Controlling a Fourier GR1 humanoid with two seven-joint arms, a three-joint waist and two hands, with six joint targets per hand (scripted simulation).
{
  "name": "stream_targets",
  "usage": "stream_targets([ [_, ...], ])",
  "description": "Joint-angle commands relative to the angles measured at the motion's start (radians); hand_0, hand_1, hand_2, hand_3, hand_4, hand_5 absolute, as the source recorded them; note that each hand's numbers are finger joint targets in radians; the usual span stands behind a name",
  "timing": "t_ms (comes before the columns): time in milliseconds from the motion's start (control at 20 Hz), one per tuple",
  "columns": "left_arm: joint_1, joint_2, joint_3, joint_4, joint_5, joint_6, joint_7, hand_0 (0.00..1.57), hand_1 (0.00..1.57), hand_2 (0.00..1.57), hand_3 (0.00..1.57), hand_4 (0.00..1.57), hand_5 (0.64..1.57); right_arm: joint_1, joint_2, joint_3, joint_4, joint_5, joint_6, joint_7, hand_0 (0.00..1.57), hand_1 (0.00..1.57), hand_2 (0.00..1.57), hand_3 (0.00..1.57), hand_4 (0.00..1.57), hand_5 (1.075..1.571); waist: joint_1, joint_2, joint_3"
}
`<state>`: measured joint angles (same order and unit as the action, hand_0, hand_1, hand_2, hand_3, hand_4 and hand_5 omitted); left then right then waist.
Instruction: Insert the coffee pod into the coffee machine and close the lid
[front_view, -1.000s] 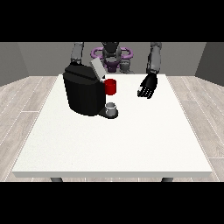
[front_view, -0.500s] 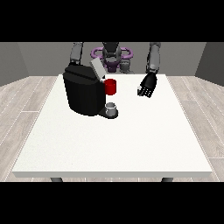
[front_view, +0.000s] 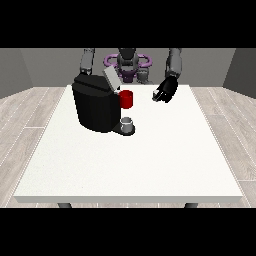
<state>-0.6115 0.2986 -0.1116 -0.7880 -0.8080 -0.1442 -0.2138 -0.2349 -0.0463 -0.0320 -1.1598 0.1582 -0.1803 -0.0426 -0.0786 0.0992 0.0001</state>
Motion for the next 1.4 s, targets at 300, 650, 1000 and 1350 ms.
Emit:
stream_targets([
  [300,-0.130,-0.069,0.007,-0.100,0.017,-0.168,0.106,1.42,1.42,1.40,1.34,0.56,1.571,-0.035,-0.006,-0.032,0.109,0.004,-0.023,-0.047,0.00,0.00,0.00,0.00,0.00,1.571,0.012,-0.049,0.0002],
  [650,-0.246,0.002,0.082,-0.077,0.044,-0.288,0.142,1.40,1.40,1.40,1.34,0.60,1.571,-0.033,-0.014,0.013,0.050,0.014,0.031,-0.035,0.00,0.00,0.00,0.00,0.00,1.571,-0.057,-0.050,0.0001],
  [1000,-0.429,0.079,0.209,-0.026,0.108,-0.330,0.168,1.22,1.22,1.27,1.29,0.51,1.571,-0.081,0.022,0.053,-0.020,0.012,0.050,-0.028,0.00,0.00,0.00,0.00,0.00,1.571,-0.144,0.019,0.0001],
  [1350,-0.487,0.080,0.220,0.010,0.091,-0.290,0.181,1.17,1.17,1.25,1.27,0.48,1.571,-0.121,0.026,0.070,-0.094,0.025,0.007,0.026,0.00,0.00,0.00,0.00,0.00,1.571,-0.200,0.053,-0.0001],
])
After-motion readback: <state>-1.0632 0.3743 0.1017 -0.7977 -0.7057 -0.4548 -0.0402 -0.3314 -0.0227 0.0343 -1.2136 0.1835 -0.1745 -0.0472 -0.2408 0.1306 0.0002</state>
